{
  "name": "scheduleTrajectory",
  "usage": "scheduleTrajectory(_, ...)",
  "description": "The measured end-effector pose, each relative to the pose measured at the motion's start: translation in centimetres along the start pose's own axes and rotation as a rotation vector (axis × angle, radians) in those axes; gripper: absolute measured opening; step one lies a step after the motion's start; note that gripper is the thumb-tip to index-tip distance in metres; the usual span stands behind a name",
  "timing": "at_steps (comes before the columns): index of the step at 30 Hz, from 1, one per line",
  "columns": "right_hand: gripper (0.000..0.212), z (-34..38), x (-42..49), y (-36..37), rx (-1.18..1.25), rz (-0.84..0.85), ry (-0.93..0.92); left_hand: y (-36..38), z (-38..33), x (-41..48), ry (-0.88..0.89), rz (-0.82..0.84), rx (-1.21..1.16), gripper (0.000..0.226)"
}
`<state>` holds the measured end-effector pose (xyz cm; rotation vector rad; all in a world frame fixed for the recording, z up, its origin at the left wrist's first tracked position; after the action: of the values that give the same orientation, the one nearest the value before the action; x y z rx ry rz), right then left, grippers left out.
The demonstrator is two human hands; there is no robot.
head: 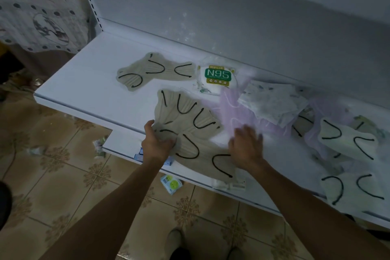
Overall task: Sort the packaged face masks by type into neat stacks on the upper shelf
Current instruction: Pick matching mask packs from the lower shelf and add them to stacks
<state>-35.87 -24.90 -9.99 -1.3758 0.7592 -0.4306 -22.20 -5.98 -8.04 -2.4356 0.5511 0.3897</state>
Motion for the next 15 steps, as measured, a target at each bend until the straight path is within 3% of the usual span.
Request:
scheduleTrajectory(2,0.05,-0.6,-0.5,-0.2,0.053,-0.148,0.065,-0.1,0.2,0.0,-0.009,-0.024,0.007,0.072)
scheduleTrajectory(3,0.053,-0.5,-0.8,-0.2,0.146,-0.204,-0.031,-0.2,0.2,0.0,-0.029,-0.03,-0.001,0.07)
scheduleTrajectory(5,0.053,0.2,-1.8,0.3,0.224,-0.192,-0.391,-0.3,0.5,0.2,-0.052,-0.026,-0.005,0.064)
scheduleTrajectory(7,0.054,0.4,-1.8,0.8,0.065,-0.113,-0.685,-0.7,0.9,0.4,-0.016,-0.01,0.044,0.053)
scheduleTrajectory(13,0.066,1.5,1.5,-0.8,0.064,0.12,-0.599,-2.1,2.6,1.4,0.028,0.007,0.069,0.033)
scheduleTrajectory(15,0.051,2.6,1.7,-0.7,0.058,0.096,-0.561,-2.3,2.6,1.6,-0.005,0.053,0.013,0.04)
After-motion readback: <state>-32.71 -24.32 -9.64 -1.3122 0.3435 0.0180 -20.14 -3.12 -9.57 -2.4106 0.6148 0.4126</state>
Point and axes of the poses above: each hand's wrist, its own x-axis towards the middle knuckle, its own y-axis out of the palm, z = x × y, the point moved 1 cm from there along x, towards the middle knuckle, and after that the axes turned 6 degrees about x, right-handed, at the moved point
